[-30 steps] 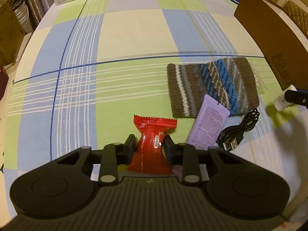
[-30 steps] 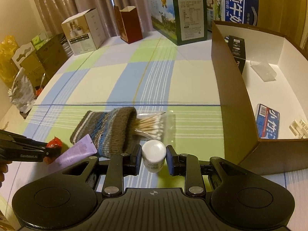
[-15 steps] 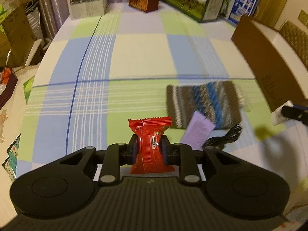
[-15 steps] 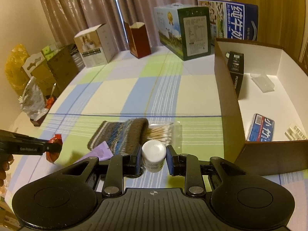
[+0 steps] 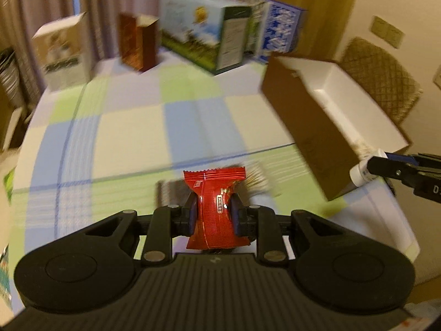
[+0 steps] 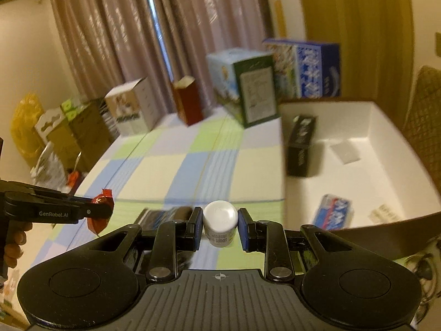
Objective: Organize objects
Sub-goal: 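Carry the candy in the left tool and the bottle in the right tool into the brown box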
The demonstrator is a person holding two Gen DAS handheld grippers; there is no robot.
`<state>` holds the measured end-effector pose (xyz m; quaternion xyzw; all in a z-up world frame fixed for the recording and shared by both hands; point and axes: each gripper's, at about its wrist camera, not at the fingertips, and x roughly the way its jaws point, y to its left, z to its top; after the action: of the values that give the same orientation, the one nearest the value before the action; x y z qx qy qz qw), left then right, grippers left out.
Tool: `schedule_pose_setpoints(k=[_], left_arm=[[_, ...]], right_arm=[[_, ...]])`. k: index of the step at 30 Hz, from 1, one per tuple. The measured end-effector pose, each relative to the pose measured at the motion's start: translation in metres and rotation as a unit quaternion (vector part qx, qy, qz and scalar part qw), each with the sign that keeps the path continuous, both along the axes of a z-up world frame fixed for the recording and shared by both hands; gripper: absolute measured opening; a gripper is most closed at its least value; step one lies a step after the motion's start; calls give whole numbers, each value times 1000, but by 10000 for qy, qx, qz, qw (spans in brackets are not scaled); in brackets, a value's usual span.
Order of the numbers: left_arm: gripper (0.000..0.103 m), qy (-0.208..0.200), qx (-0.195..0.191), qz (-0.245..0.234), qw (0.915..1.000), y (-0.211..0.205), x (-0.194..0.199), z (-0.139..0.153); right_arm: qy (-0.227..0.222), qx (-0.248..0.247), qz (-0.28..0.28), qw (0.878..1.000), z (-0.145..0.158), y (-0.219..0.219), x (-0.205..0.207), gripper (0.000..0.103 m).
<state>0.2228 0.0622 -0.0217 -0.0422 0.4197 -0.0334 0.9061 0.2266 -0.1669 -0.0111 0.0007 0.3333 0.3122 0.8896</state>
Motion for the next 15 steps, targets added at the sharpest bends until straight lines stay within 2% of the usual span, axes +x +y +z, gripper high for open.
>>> schedule_pose_setpoints(k=[10, 15], left_arm=[[20, -434, -148, -907, 9948, -91, 53, 27], [20, -530, -210, -1234, 9907, -137, 86, 34]], right_arm=[[-202, 60, -718, 9972, 22, -72, 44, 24], [-93, 51, -851, 9963, 20, -99, 77, 24]])
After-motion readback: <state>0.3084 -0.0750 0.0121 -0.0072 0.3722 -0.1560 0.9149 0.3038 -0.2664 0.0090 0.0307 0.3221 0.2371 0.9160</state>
